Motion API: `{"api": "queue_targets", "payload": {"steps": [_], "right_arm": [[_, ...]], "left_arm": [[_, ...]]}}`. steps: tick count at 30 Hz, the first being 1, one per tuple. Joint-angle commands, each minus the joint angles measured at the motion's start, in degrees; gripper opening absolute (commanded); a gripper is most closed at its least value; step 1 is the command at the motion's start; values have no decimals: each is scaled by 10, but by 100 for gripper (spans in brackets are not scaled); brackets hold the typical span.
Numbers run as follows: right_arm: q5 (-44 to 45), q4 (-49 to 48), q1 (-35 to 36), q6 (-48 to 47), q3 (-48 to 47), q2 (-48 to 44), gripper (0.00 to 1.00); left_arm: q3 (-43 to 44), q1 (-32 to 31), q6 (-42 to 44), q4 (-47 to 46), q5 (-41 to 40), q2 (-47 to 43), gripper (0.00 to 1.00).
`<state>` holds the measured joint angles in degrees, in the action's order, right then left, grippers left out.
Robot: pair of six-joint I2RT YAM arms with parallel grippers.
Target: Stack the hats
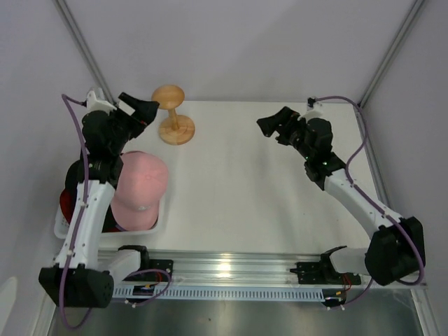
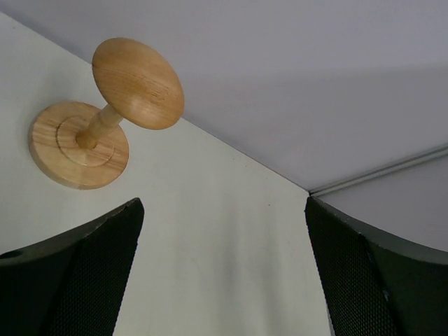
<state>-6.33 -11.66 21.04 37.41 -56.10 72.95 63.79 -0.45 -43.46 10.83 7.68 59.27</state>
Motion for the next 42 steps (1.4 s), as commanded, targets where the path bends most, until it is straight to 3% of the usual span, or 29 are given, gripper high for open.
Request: {"api": "queue_targets", "payload": {"steps": [1, 8, 13, 19, 24, 32, 39, 42], "right_arm": [[11, -84, 33, 22, -52, 39, 100], [8, -103, 35, 11, -41, 58, 100], [6, -129, 35, 9, -49, 85, 100], [-2, -113, 34, -13, -81, 129, 99], [-14, -117, 35, -15, -96, 160, 100], [-16, -103, 30, -23, -126, 197, 100], [-41, -96, 21, -14, -140, 220, 99], [-47, -94, 19, -13, -143, 223, 99]], "left_arm": [[73, 32, -65, -49, 11, 64, 99], [219, 87, -42, -20, 93, 278, 99], [281, 84, -82, -78, 126, 387, 99], [407, 84, -42, -59, 149, 514, 100], [459, 83, 0, -32, 144, 561, 100], [543, 81, -7, -12, 189, 655, 100], [551, 77, 2, -1, 189, 673, 99], [569, 76, -7, -2, 238, 688, 100]]}}
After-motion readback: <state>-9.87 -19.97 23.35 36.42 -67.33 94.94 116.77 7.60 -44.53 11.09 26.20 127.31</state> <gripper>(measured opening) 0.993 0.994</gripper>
